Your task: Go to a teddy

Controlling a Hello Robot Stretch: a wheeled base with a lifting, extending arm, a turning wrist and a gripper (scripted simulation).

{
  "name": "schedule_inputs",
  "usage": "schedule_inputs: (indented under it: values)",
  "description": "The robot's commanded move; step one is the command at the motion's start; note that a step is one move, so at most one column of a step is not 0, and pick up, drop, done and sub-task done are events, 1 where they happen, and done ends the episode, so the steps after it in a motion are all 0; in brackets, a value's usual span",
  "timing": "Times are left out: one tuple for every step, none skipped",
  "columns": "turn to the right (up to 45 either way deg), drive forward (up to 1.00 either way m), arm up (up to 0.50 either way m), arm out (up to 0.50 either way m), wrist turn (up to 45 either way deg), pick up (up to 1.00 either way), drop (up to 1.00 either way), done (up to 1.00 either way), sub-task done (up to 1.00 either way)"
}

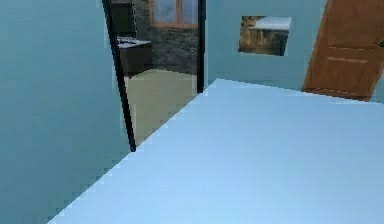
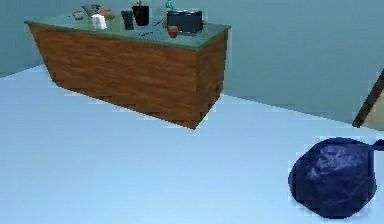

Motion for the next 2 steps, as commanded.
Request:
schedule_inputs:
  values:
    - [0.0,1.00,0.00,0.00,0.0,0.00,0.00,0.00,0.00]
    - [0.0,0.85,0.00,0.00,0.0,0.00,0.00,0.00,0.00]
